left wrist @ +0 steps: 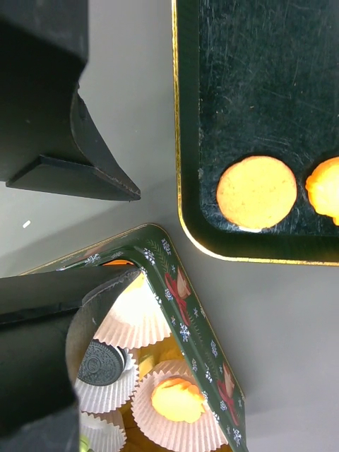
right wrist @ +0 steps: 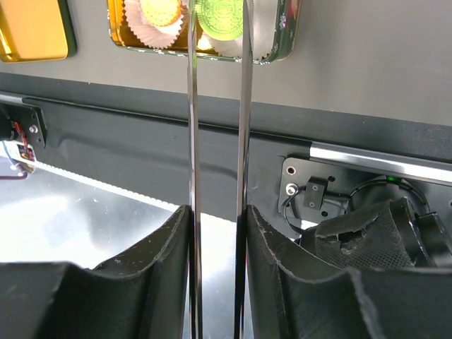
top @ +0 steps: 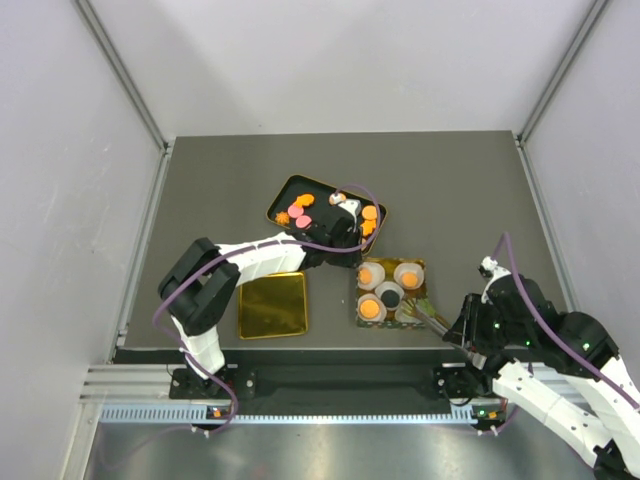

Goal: Pack the cookies

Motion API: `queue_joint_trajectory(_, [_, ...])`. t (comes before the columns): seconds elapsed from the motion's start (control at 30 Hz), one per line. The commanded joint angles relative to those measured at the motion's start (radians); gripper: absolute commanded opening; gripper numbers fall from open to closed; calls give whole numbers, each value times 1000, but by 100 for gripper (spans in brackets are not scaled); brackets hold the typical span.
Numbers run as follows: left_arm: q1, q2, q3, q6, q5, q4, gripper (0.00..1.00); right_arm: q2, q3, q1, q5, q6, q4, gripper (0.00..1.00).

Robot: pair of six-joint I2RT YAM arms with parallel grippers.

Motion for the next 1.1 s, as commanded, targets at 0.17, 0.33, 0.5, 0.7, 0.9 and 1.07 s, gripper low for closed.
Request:
queue_joint_trajectory(0.17, [15, -45, 3, 17, -32, -18, 46, 8, 34, 4, 7, -12, -115, 32])
queue_joint_trajectory(0.33, [15, -48, 2, 17, -24, -18, 46, 6, 32, 5, 8, -12, -115, 32])
queue_joint_trajectory(0.5, [15, -56, 2, 19, -21, -21, 46, 15, 35, 4, 13, -15, -115, 34])
queue_joint_trajectory(0.7, [16, -59, 10, 24, -9, -18, 50, 14, 38, 5, 19, -12, -115, 36])
queue_joint_trajectory(0.9, [15, -62, 20, 27, 31, -16, 52, 8, 35, 5, 25, -6, -113, 35])
queue_joint_trajectory(1.07, [13, -67, 28, 30, 51, -15, 57, 6, 34, 5, 28, -6, -115, 35])
